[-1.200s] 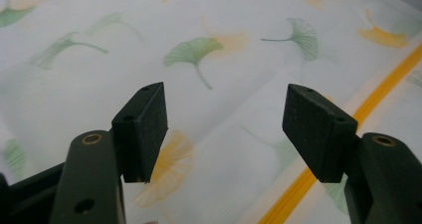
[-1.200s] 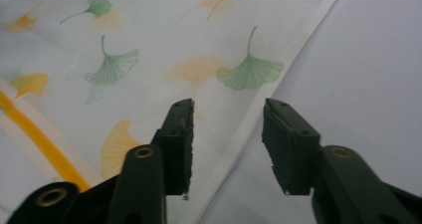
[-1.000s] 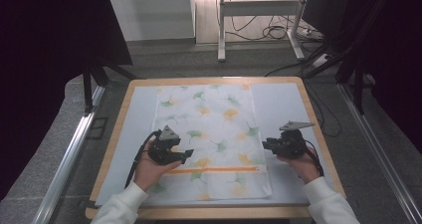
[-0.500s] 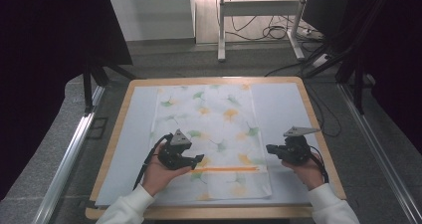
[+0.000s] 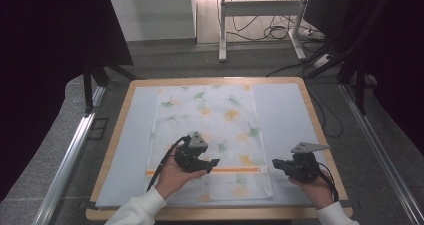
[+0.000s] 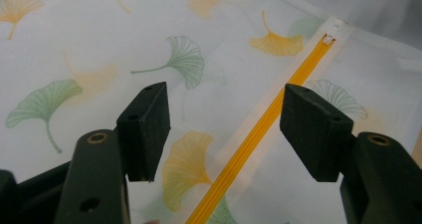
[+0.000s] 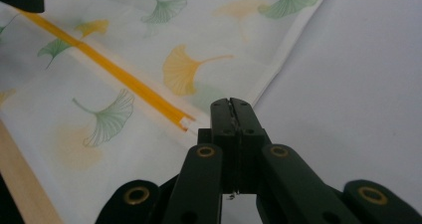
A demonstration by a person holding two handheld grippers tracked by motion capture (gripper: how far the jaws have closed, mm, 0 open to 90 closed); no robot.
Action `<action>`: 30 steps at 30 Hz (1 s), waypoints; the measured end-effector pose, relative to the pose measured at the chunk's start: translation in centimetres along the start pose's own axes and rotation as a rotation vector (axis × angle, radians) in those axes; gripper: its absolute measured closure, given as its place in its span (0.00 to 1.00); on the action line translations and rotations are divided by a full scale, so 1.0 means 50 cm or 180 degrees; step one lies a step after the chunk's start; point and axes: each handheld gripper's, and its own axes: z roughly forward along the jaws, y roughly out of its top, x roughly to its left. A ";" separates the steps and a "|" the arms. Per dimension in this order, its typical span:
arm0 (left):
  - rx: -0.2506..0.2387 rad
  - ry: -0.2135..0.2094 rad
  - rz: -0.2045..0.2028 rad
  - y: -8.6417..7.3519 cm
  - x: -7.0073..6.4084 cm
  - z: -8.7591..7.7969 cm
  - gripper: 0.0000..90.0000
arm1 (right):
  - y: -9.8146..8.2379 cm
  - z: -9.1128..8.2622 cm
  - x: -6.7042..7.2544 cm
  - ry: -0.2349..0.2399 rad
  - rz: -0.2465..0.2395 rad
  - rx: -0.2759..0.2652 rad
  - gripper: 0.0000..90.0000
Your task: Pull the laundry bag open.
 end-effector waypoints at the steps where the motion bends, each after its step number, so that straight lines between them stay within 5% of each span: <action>1: 0.0012 -0.0011 0.0005 0.005 -0.005 0.006 0.42 | -0.003 -0.002 0.003 0.0003 0.0001 0.0000 0.99; 13: 0.0134 -0.0168 0.0060 0.044 -0.051 0.066 0.44 | -0.029 0.007 0.028 0.0037 -0.0045 0.0126 0.99; 30: 0.0371 -0.0385 0.0017 0.123 -0.112 0.175 0.44 | -0.047 0.021 0.073 0.0080 -0.0334 0.0223 0.99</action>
